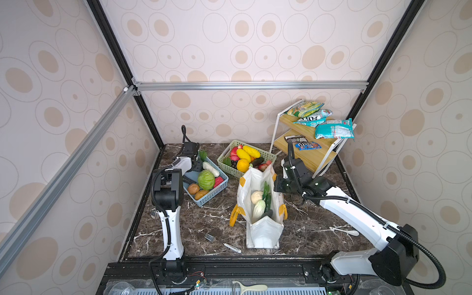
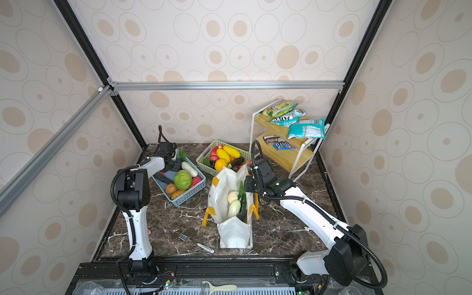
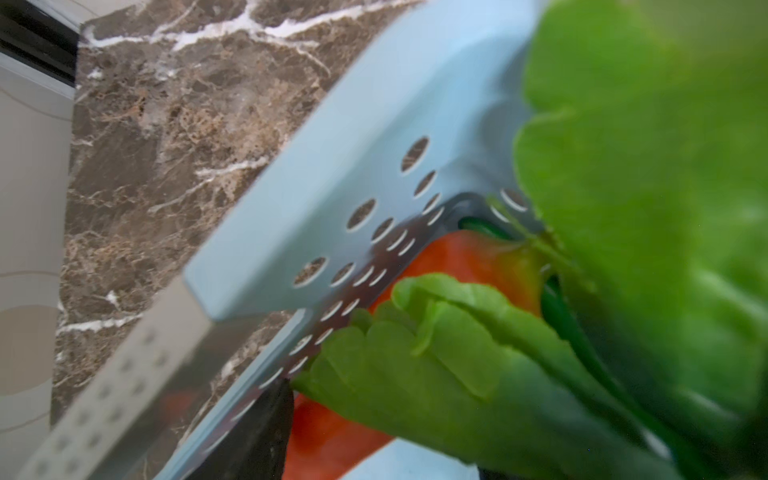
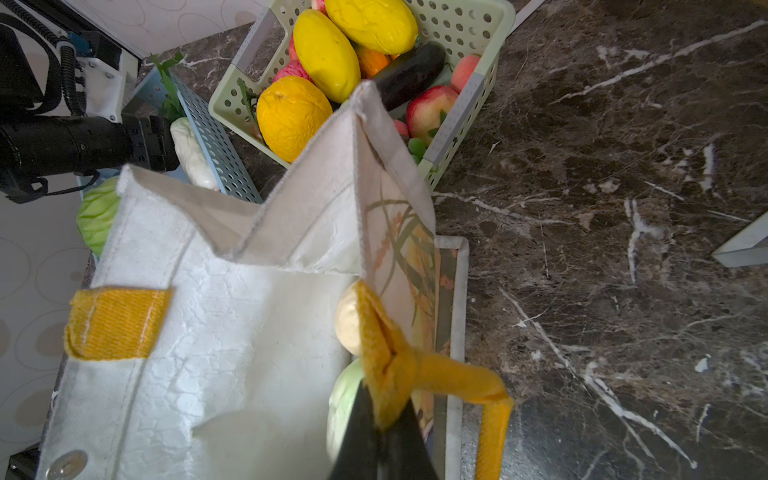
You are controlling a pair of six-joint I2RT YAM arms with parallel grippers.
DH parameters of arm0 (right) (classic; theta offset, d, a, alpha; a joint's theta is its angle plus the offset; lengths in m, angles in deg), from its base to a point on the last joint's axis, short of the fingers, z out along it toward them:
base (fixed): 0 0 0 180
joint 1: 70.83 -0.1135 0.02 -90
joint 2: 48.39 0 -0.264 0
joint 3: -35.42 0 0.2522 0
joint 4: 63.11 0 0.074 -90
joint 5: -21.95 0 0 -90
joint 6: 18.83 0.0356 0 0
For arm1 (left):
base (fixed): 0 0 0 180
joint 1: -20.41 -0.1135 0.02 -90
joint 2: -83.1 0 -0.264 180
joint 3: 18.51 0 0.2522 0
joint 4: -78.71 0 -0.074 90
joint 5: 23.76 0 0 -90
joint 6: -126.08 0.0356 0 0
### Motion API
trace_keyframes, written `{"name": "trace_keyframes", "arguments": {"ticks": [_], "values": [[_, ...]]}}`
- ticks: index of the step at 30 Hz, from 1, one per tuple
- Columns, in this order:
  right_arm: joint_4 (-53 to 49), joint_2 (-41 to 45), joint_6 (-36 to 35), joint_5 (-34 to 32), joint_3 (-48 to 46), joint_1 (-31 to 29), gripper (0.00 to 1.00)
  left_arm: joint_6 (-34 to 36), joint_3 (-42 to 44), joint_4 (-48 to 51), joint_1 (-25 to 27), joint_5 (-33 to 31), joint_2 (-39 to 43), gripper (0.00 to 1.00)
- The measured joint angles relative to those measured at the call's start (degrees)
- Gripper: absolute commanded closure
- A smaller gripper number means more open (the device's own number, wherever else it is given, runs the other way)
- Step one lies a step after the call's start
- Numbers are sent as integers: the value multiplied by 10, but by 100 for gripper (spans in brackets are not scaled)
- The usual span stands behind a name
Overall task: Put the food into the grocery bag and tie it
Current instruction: 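Move the left gripper back down over the red pepper in the blue basket, then close the left gripper on the red pepper and lift it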
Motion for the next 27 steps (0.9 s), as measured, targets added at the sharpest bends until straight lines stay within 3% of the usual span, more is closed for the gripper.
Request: {"name": "trace_keyframes", "arguments": {"ticks": [6,12,18,27], "values": [[0,-2,0,0,0,0,100,0,-19,2,-5,28,-17,33],[-1,-5,2,1,4,0,100,3,-43,12,-9,45,-32,50],[-1,-6,2,2,5,0,100,5,-43,18,-10,60,-32,59],[0,-7,4,9,4,0,100,4,-26,20,-11,58,-6,63]]}}
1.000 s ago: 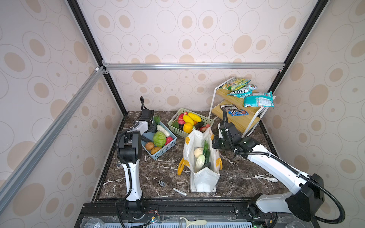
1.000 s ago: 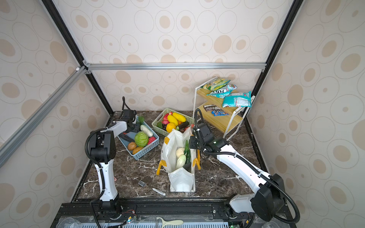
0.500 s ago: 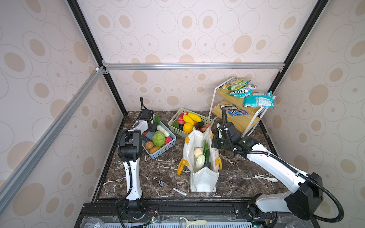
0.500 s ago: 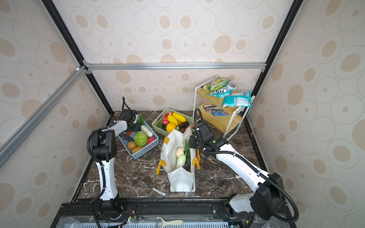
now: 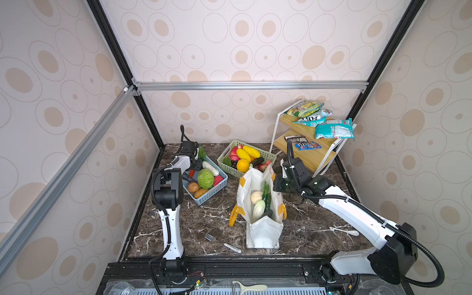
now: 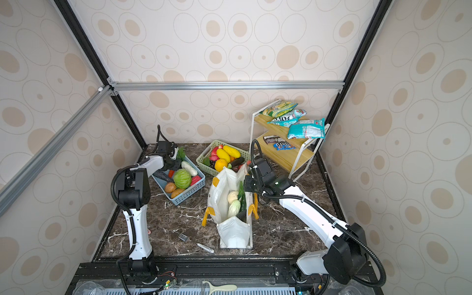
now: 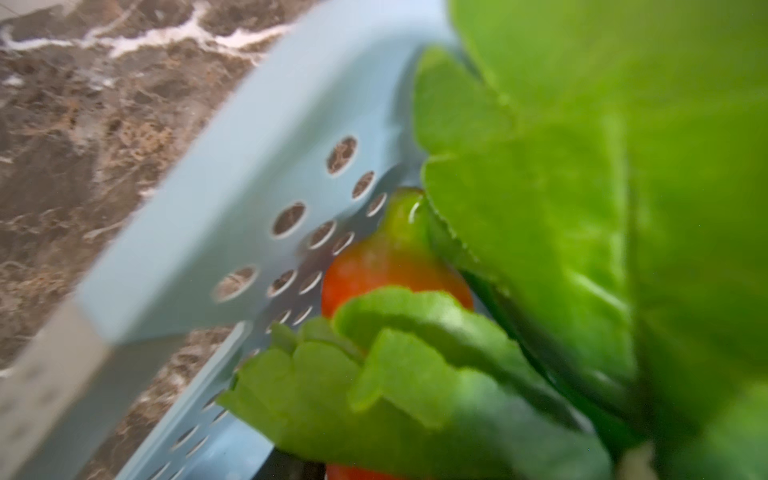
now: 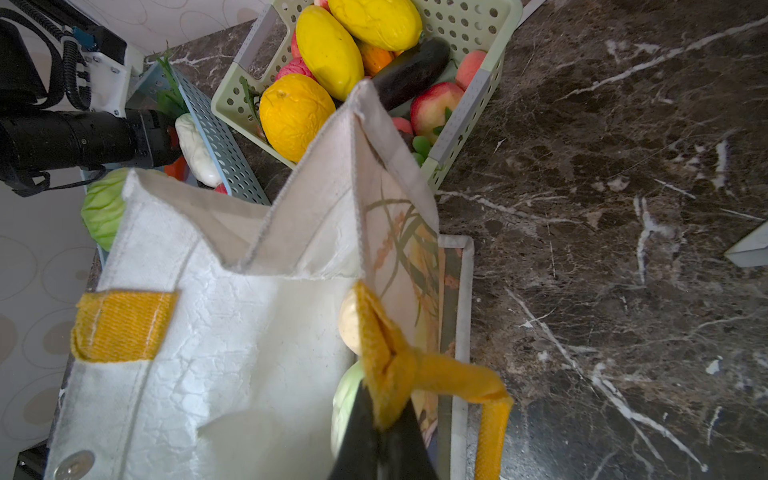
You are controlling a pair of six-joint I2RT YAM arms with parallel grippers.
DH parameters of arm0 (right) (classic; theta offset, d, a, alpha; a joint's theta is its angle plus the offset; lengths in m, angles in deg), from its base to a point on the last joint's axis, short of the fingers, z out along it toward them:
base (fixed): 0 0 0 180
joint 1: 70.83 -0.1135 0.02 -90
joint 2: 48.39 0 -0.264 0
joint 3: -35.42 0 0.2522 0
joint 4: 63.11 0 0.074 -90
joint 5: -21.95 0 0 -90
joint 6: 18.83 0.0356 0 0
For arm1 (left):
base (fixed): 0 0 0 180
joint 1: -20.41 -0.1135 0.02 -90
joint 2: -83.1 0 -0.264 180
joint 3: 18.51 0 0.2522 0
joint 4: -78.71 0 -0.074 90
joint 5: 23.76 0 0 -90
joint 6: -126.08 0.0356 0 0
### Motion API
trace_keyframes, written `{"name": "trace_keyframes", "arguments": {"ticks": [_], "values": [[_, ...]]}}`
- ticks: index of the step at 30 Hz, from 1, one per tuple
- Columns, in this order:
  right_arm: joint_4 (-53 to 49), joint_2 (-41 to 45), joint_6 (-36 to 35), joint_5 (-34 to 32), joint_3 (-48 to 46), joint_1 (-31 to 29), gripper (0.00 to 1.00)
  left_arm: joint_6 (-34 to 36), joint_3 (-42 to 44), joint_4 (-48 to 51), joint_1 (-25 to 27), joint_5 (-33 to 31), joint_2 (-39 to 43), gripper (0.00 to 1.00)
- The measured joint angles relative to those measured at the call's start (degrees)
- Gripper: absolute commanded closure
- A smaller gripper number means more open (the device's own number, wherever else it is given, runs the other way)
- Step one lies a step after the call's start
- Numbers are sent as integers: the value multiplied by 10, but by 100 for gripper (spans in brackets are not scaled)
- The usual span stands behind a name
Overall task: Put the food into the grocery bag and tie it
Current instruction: 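Close the left gripper on the red pepper and lift it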
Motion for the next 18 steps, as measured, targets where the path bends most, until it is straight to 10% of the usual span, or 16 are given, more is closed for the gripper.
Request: {"name": "trace_keyframes", "arguments": {"ticks": [18], "values": [[2,0,2,5,-1,0,100,-26,23,-23,-1,9,111,61]]}}
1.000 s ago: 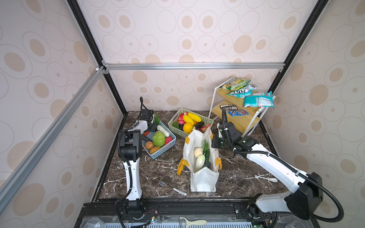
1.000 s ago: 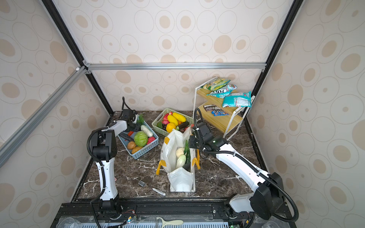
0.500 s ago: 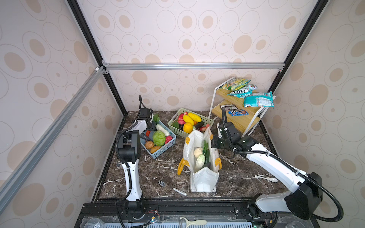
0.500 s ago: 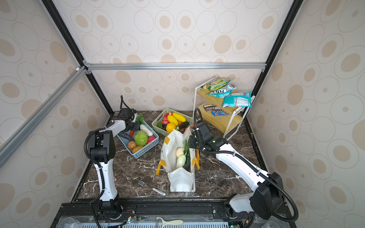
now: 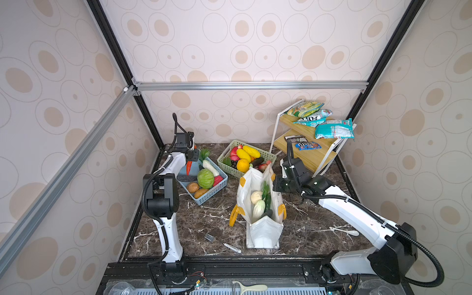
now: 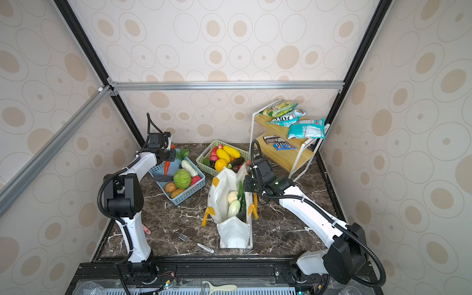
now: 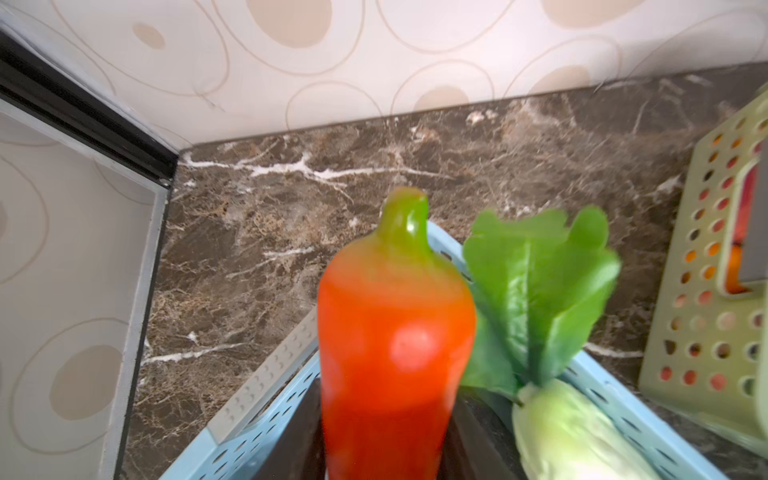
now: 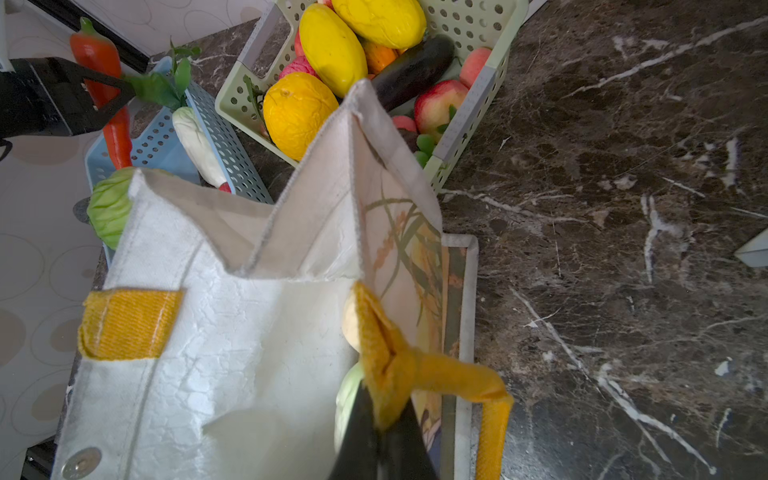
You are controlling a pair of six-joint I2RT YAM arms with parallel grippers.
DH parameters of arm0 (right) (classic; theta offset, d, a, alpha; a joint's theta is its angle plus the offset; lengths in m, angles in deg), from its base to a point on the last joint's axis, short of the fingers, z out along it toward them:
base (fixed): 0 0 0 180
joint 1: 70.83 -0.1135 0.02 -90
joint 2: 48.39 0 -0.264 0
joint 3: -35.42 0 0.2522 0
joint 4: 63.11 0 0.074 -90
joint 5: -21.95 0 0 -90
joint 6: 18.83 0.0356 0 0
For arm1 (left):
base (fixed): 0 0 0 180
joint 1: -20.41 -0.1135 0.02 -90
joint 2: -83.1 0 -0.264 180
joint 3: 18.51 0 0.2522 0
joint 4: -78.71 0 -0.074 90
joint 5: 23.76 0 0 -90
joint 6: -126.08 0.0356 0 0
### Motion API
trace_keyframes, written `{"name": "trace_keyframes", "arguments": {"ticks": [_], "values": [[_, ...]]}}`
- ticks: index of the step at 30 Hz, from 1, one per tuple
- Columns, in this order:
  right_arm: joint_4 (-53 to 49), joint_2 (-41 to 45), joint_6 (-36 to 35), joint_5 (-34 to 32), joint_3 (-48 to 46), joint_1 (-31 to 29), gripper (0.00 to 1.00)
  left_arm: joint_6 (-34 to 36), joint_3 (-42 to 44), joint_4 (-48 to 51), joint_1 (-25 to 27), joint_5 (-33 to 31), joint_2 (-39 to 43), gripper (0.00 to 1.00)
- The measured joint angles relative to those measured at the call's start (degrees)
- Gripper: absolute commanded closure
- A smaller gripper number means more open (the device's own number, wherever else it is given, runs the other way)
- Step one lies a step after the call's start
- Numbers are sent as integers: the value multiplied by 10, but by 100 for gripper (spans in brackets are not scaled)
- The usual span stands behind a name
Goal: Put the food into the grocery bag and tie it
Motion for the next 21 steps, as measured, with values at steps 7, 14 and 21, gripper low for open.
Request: {"name": "trace_keyframes", "arguments": {"ticks": [7,14,21], "values": [[4,1,0,0,-2,0,100,-27,3,-11,0,23,55,57],[13,2,0,1,-8,0,100,-103,32,-48,0,112,133,57],[22,5,2,6,-14,0,100,-189,143,-115,0,183,218,60]]}}
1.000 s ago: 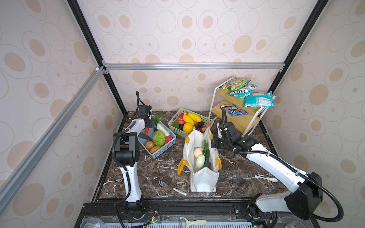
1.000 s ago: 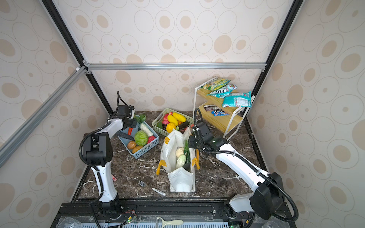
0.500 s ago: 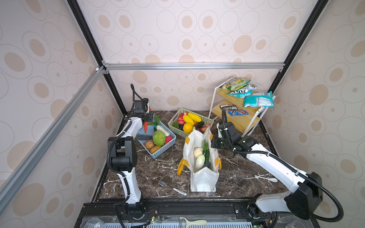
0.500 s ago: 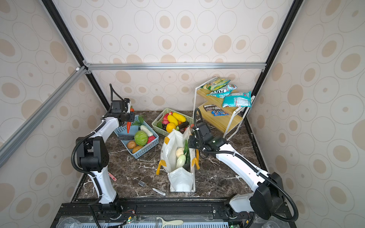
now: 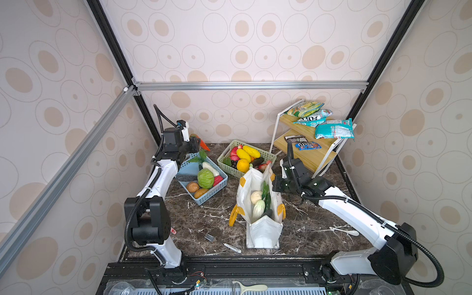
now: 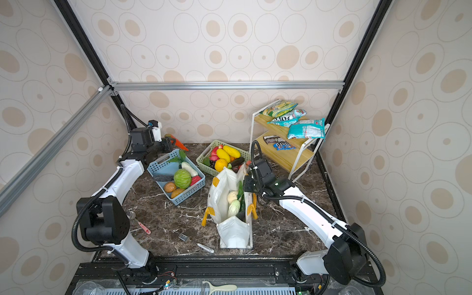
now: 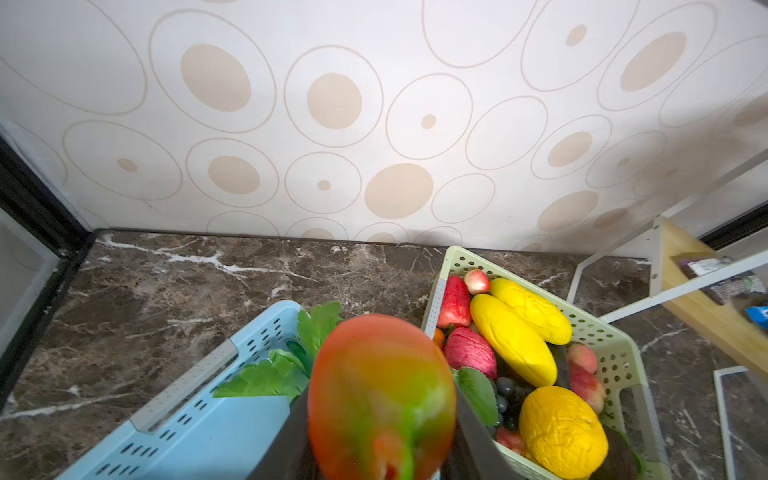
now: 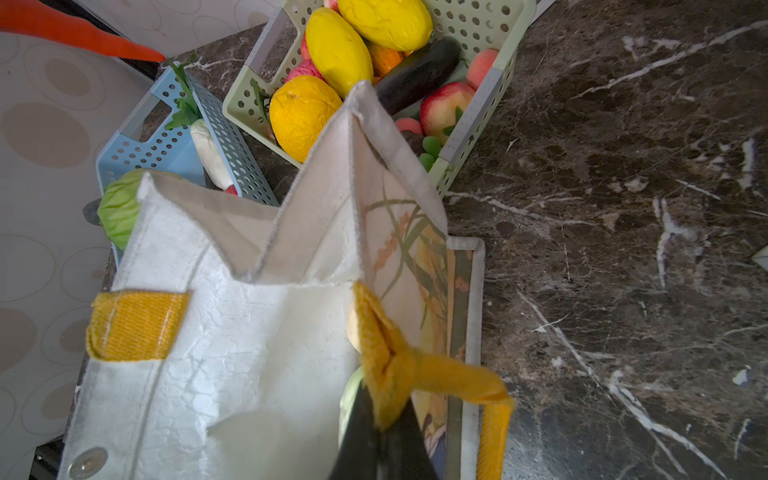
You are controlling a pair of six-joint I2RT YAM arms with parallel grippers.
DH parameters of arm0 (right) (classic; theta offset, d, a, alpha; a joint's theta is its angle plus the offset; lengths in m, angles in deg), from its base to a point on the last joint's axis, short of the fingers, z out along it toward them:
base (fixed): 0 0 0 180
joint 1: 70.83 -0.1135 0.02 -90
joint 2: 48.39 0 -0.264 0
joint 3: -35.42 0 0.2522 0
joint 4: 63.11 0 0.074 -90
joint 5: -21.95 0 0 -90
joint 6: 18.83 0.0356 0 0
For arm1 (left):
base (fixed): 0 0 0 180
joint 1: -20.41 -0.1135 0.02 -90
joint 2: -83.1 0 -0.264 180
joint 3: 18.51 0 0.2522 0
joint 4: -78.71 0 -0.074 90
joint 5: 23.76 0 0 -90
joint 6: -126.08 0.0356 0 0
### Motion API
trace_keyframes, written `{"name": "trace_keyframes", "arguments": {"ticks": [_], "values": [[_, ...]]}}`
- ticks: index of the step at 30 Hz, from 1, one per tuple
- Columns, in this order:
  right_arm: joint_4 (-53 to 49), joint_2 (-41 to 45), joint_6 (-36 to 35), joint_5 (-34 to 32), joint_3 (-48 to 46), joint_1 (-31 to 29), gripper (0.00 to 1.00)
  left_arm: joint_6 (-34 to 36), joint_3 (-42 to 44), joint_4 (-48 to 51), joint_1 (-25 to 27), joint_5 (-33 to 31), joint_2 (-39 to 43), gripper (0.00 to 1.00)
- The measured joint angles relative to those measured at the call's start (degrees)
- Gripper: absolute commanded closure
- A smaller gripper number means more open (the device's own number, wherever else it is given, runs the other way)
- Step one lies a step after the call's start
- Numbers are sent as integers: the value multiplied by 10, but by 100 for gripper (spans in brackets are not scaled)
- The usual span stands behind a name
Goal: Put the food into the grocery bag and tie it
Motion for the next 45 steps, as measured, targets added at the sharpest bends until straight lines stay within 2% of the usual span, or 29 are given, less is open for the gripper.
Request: {"name": "trace_keyframes", "arguments": {"ticks": [10,22,33,42,45], "values": [[4,11,0,0,-9,0,100,-33,45,-10,0,36,61,60],[4,10,2,0,-9,0,100,-136,76,-87,18,196,140,60],[3,-9,2,-8,3,0,100,-229,164,-172,110,283,210,59],[-8,-12,2,-15,11,0,100,-259,228,-184,195,281,240,61],[-9,-13,2,-15,12,0,100,-253,234,-178,208,261,245,58]]}}
